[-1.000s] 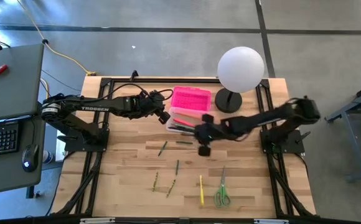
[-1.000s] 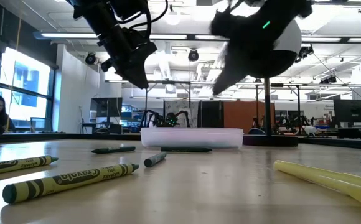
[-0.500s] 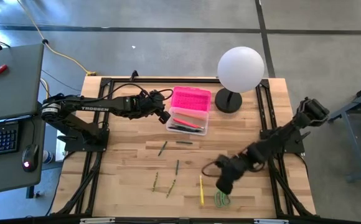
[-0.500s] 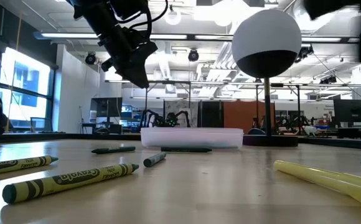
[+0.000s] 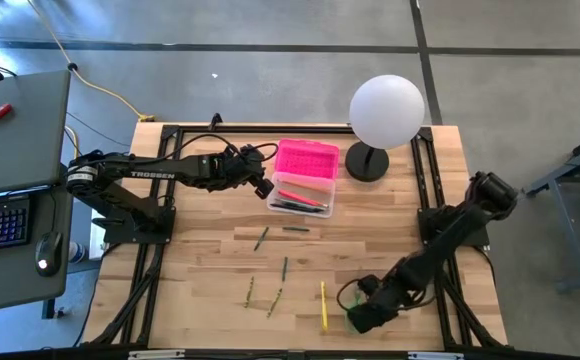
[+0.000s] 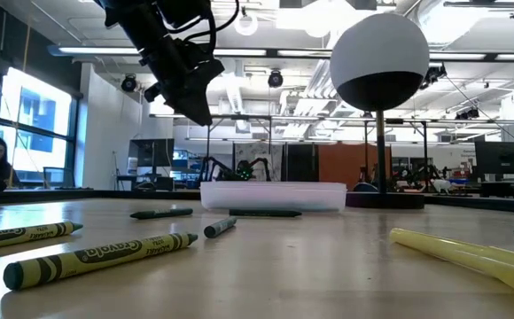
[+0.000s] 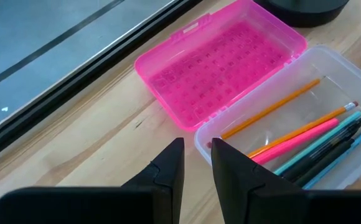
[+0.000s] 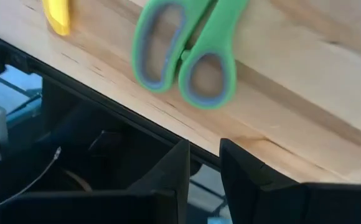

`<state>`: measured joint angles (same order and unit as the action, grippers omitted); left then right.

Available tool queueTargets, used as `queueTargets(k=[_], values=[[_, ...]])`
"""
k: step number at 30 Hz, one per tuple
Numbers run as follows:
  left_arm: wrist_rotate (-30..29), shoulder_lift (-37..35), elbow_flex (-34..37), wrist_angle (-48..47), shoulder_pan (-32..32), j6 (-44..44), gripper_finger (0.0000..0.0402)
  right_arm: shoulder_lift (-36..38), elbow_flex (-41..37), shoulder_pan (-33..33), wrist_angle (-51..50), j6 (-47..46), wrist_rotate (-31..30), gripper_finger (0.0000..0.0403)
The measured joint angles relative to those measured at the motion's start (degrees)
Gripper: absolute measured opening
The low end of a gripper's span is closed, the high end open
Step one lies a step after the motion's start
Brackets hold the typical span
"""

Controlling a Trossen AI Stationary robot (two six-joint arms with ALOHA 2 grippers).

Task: Pick & place school supplies into a supply box
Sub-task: Put the green scissors into the transparent supply box

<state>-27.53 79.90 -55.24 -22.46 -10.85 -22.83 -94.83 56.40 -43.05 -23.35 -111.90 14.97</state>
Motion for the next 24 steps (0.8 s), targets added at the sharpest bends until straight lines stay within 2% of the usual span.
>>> queueTargets(k=[5, 11, 16, 20, 24], values=[[1.8, 0.0, 0.0, 0.0, 0.0, -0.1, 0.0113, -2.5, 0.0, 1.2, 1.9, 0.0, 3.5, 0.0067], [1.8, 0.0, 0.0, 0.0, 0.0, 0.0, 0.0113, -2.7, 0.0, 3.2, -2.1, -0.3, 0.0, 0.0067], [1.8, 0.0, 0.0, 0.0, 0.0, 0.0, 0.0113, -3.6, 0.0, 4.6, -4.1, 1.4, 0.6, 0.0067], [1.8, 0.0, 0.0, 0.0, 0.0, 0.0, 0.0113, -4.4, 0.0, 4.5, -0.9, 1.6, -0.2, 0.0067], [3.3, 0.0, 0.0, 0.0, 0.0, 0.6, 0.0113, -5.9, 0.0, 4.3, -0.6, 1.4, 2.9, 0.0067]])
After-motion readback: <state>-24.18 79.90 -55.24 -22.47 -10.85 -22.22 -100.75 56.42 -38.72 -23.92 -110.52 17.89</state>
